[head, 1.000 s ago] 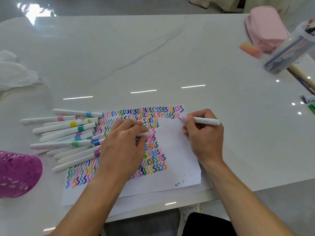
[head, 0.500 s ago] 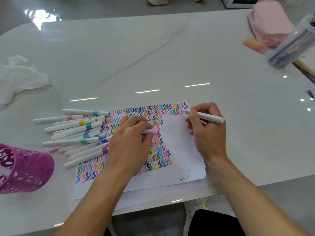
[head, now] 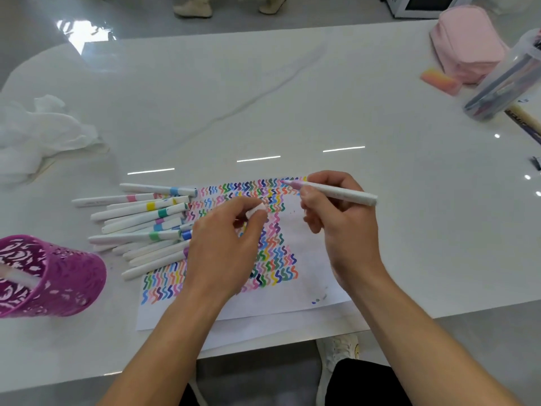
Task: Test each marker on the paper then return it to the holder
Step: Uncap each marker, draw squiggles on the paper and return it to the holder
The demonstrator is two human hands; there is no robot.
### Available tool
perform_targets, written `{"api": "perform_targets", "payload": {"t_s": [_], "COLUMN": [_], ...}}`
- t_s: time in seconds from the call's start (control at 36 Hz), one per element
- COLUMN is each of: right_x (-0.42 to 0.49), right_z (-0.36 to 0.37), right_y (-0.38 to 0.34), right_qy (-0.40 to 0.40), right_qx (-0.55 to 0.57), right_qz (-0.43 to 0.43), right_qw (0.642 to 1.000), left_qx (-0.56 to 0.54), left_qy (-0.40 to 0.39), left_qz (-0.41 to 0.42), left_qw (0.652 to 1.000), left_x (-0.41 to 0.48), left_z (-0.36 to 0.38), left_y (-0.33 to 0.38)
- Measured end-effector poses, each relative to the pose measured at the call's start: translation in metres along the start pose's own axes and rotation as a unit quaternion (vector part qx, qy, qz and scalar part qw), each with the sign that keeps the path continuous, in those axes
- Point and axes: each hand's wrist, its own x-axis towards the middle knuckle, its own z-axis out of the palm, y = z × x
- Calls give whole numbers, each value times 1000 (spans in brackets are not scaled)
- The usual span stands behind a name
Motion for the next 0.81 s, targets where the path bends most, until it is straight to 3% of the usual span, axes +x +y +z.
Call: {"api": "perform_targets", "payload": {"t_s": [0.08, 0.22, 0.39, 0.64, 0.81], "right_x": [-1, -2, -5, -7, -5], "right_z": [3, 11, 19, 24, 26], "right_y": [-5, -15, -20, -19, -14], "right_qy": [-10, -25, -33, -36, -50], "right_qx": [61, 67, -1, -98, -130], "right_qz": [33, 32, -24, -60, -37], "right_qw": [998, 997, 999, 993, 990], "left_qx": [-73, -204, -296, -261, -206], "left_qy": [-23, -34, -51, -71, -89], "left_qz": [-39, -80, -98, -77, -50], "left_qw": [996, 975, 949, 960, 973], "left_x": [3, 7, 7, 7, 7], "left_z": [-4, -4, -6, -9, -15], "left_y": [-5, -5, 1, 1, 0]}}
